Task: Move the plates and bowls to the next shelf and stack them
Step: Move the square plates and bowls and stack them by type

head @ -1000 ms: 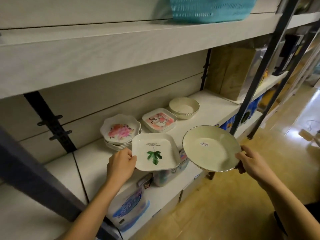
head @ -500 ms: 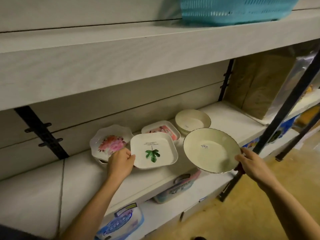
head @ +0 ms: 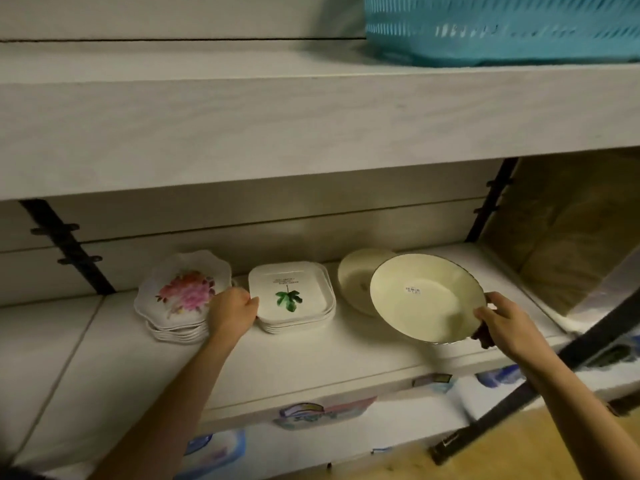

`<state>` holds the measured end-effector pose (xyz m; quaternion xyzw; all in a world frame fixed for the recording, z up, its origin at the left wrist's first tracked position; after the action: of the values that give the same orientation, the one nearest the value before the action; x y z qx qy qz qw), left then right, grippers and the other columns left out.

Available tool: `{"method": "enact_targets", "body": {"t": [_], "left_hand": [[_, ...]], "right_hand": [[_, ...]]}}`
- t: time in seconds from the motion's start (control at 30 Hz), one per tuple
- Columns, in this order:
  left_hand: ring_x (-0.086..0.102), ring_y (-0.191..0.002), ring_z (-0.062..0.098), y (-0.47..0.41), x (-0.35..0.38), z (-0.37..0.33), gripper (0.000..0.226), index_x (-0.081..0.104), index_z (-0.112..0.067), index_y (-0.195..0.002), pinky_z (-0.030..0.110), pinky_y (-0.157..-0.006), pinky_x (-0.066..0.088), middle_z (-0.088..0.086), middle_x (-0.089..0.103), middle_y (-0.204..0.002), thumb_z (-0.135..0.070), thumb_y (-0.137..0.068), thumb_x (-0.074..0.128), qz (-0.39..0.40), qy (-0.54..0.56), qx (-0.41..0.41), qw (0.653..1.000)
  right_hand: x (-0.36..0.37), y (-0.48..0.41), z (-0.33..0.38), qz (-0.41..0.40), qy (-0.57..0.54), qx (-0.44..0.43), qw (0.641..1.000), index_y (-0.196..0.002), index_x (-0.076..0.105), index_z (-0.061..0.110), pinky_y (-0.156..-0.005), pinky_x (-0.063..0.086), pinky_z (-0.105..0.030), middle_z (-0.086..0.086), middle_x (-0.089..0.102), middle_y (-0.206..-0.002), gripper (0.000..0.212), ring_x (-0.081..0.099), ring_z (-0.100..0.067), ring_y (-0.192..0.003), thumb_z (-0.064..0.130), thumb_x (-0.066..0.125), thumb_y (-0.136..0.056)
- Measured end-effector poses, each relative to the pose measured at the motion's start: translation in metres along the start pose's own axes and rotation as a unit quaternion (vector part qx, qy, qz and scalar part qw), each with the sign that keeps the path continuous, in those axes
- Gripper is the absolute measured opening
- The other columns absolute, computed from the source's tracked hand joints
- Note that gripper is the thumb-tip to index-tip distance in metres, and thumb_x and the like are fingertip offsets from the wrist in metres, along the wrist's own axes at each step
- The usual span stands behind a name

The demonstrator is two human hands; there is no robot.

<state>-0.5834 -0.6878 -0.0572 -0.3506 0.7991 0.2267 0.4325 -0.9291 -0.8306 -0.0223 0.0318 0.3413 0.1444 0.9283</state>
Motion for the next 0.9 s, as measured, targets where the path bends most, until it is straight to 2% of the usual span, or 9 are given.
{"method": "enact_targets", "body": {"t": [0.07,0.13,0.2,0.27,0.43,0.53,0.6,0.73,0.9], "left_hand": [[0.049,-0.064,0.024,-0.006,0.006,-0.004,0.046,0.038,-0.014,-0.046,0.026,-0.061,0.031,0.012,0.049,-0.057,-0.019,-0.089,0.055,0.003,-0.008,-0.004,1.000],[0.051,-0.069,0.024,-0.010,0.009,-0.007,0.039,0.046,-0.010,-0.051,0.027,-0.065,0.033,0.021,0.058,-0.070,-0.019,-0.089,0.055,0.011,-0.015,-0.007,1.000],[0.052,-0.073,0.024,-0.013,0.009,-0.012,0.028,0.061,-0.006,-0.067,0.027,-0.068,0.034,0.024,0.067,-0.083,-0.020,-0.089,0.055,0.016,-0.025,-0.016,0.999],[0.053,-0.074,0.022,-0.015,0.011,-0.015,0.029,0.069,-0.001,-0.085,0.028,-0.070,0.036,0.021,0.069,-0.091,-0.025,-0.091,0.053,0.013,-0.035,-0.026,0.999],[0.058,-0.082,0.022,-0.009,0.016,-0.022,0.047,0.066,-0.004,-0.101,0.028,-0.071,0.041,0.009,0.060,-0.086,-0.042,-0.095,0.039,-0.008,-0.110,-0.037,0.993],[0.059,-0.103,0.028,-0.003,0.011,-0.026,0.044,0.060,-0.007,-0.111,0.035,-0.086,0.048,0.012,0.058,-0.110,-0.043,-0.093,0.041,-0.015,-0.133,-0.018,0.991],[0.057,-0.105,0.027,0.003,0.010,-0.028,0.040,0.058,-0.009,-0.112,0.036,-0.090,0.050,0.012,0.056,-0.114,-0.040,-0.093,0.043,-0.020,-0.139,0.003,0.990],[0.058,-0.099,0.024,0.014,0.001,-0.034,0.036,0.061,-0.007,-0.106,0.030,-0.082,0.044,0.011,0.061,-0.107,-0.037,-0.094,0.044,-0.030,-0.134,0.029,0.990],[0.058,-0.105,0.029,0.029,-0.015,-0.035,0.036,0.063,-0.008,-0.109,0.034,-0.086,0.045,0.011,0.063,-0.111,-0.035,-0.093,0.045,-0.048,-0.140,0.040,0.988]], "right_hand": [[-0.004,-0.014,-0.006,0.006,-0.003,-0.007,1.000,-0.120,0.049,0.005,-0.059,0.044,-0.033,-0.011,0.061,-0.065,0.027,0.053,-0.021,-0.057,0.011,0.039,-0.096],[-0.007,-0.026,-0.010,0.014,-0.005,-0.011,1.000,-0.121,0.049,0.005,-0.057,0.043,-0.030,-0.011,0.061,-0.065,0.027,0.053,-0.021,-0.058,0.011,0.039,-0.096],[-0.008,-0.038,-0.012,0.021,-0.008,-0.016,1.000,-0.122,0.049,0.004,-0.056,0.042,-0.029,-0.011,0.061,-0.065,0.028,0.053,-0.020,-0.058,0.011,0.039,-0.096],[-0.006,-0.049,-0.011,0.028,-0.011,-0.020,0.999,-0.121,0.049,0.004,-0.055,0.042,-0.028,-0.011,0.062,-0.065,0.028,0.053,-0.020,-0.057,0.011,0.039,-0.096],[0.012,-0.074,-0.001,0.046,-0.011,-0.034,0.998,-0.121,0.049,0.003,-0.060,0.046,-0.032,-0.009,0.062,-0.064,0.029,0.055,-0.020,-0.057,0.011,0.039,-0.096],[0.027,-0.081,0.003,0.055,-0.014,-0.037,0.998,-0.119,0.049,0.002,-0.069,0.047,-0.040,-0.009,0.062,-0.064,0.028,0.056,-0.022,-0.058,0.011,0.040,-0.095],[0.034,-0.089,0.007,0.065,-0.022,-0.040,0.997,-0.118,0.048,0.001,-0.070,0.046,-0.040,-0.008,0.063,-0.064,0.027,0.057,-0.023,-0.057,0.011,0.041,-0.094],[0.049,-0.104,0.009,0.065,-0.003,-0.032,0.997,-0.115,0.044,-0.002,-0.066,0.049,-0.037,-0.007,0.063,-0.064,0.026,0.059,-0.022,-0.059,0.013,0.042,-0.094],[0.068,-0.116,0.001,0.066,0.033,-0.016,0.997,-0.104,0.049,-0.006,-0.083,0.053,-0.051,-0.010,0.069,-0.070,0.031,0.067,-0.037,-0.084,0.023,0.048,-0.093]]}}
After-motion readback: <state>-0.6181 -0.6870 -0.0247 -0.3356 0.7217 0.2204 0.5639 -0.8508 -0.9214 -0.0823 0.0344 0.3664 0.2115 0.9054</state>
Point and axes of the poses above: each hand's wrist, its own y-axis away from the middle knuckle, its own x-axis out of the palm, z = x × y, the point moved 1 cm from there along -y, towards the middle knuckle
